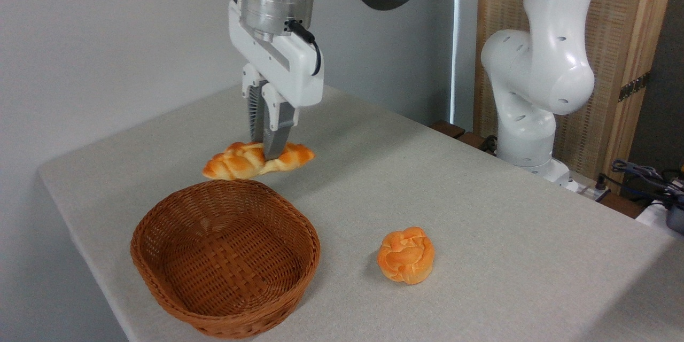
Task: Put bread into the basket
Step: 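Lift the braided roll and carry it over the woven basket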
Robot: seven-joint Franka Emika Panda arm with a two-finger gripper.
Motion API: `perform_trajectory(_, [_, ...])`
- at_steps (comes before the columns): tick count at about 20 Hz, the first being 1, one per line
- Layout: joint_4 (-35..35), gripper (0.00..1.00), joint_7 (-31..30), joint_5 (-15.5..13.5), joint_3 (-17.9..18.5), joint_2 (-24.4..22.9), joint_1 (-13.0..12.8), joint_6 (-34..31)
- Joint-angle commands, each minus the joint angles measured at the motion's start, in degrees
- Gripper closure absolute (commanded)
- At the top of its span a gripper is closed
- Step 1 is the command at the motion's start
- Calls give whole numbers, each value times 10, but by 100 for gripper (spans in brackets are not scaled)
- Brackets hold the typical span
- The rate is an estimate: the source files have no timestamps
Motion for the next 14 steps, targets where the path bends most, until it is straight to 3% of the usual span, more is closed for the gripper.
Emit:
perform_trajectory(1, [9,67,10,-16,10,20,-20,61])
perform_trajectory(8, [5,62,12,-16,11,45,-36,135])
perform_trajectory(14, [1,40,12,-15,11,54,-36,167])
